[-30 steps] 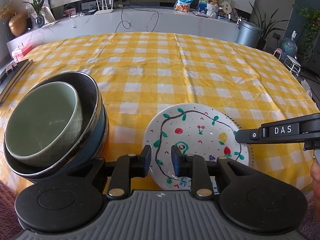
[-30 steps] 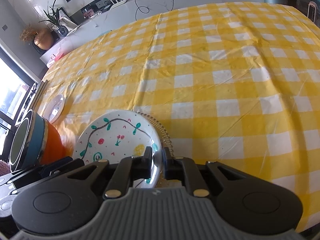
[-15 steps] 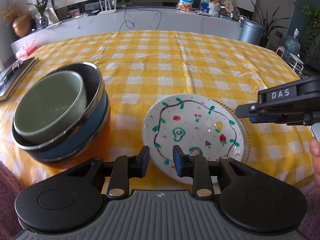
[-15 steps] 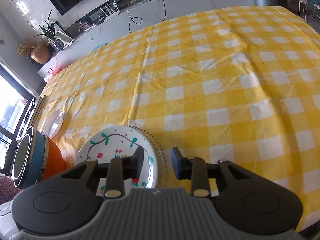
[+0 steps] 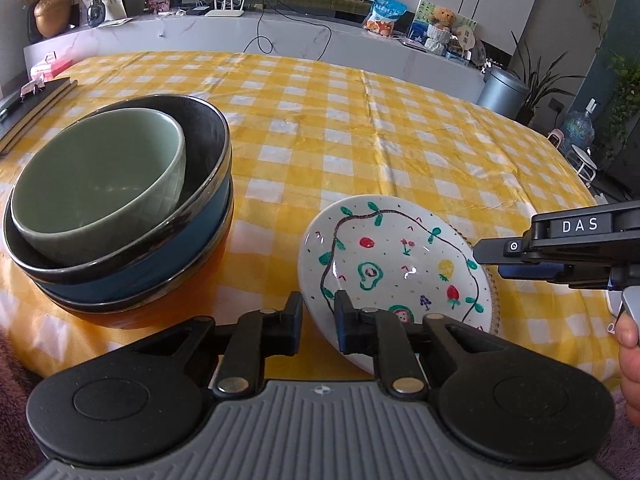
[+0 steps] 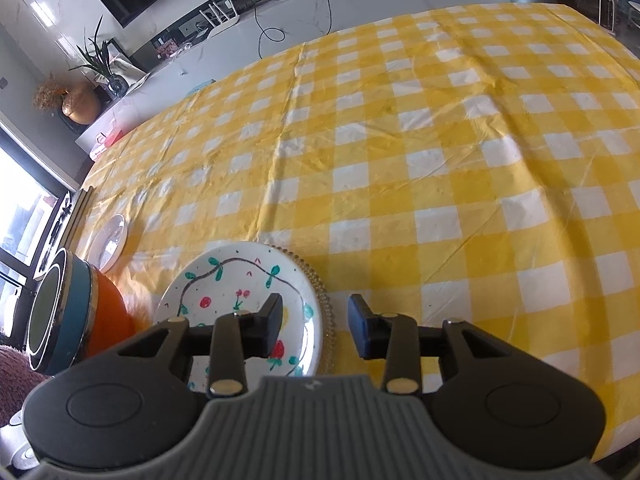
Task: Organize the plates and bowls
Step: 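Open both grippers and lift them off the 'Fruity' plate rim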
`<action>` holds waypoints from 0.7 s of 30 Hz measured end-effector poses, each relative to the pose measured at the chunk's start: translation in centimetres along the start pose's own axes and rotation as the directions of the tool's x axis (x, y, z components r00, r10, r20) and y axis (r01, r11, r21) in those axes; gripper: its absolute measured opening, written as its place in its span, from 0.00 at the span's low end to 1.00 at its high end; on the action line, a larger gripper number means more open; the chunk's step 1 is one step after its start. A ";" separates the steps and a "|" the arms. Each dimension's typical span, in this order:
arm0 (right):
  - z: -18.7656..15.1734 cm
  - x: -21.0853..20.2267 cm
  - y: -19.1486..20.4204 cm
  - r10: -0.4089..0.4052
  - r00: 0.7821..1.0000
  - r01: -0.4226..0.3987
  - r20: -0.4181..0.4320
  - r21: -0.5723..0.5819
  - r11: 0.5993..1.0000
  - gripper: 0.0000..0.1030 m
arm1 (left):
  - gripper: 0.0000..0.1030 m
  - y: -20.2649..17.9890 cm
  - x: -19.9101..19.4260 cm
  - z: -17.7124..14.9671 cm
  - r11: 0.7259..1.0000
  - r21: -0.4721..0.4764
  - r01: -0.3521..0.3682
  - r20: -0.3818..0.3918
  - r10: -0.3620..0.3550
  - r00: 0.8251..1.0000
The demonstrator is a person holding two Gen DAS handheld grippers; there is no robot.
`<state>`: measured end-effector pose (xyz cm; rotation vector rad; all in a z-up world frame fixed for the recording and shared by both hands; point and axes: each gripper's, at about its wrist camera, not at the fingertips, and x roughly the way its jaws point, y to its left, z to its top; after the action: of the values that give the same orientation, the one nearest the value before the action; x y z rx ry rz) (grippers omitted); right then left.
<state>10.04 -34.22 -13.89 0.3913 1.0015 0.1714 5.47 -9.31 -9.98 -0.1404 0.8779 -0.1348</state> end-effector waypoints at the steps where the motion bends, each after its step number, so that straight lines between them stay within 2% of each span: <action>1: 0.0 0.1 0.0 0.001 1.000 -0.001 -0.004 0.001 1.000 0.32 | 0.17 0.0 0.0 0.0 1.000 0.000 0.004 -0.003 -0.004 1.000; 3: 0.0 0.2 -0.1 0.013 1.000 -0.013 -0.014 0.009 1.000 0.28 | 0.16 -0.1 0.1 0.0 1.000 0.008 0.011 -0.011 -0.011 1.000; 12: -0.1 0.5 -0.1 0.016 0.999 -0.015 -0.030 0.018 1.000 0.26 | 0.16 -0.5 0.3 0.2 0.999 0.031 0.008 -0.019 -0.008 1.000; 17: 0.1 -0.1 0.1 0.012 1.000 -0.012 0.009 0.009 1.000 0.28 | 0.17 -0.8 0.0 0.6 0.998 0.060 -0.023 -0.035 0.025 0.999; 21: 0.3 -0.4 0.5 0.024 0.999 -0.024 0.027 0.001 1.000 0.33 | 0.23 -1.2 -0.6 1.3 0.997 0.081 0.000 -0.073 0.006 0.997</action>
<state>10.10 -33.92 -13.20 0.4057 0.9706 0.1869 6.03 -10.34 -8.45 -0.0588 0.9439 -0.1737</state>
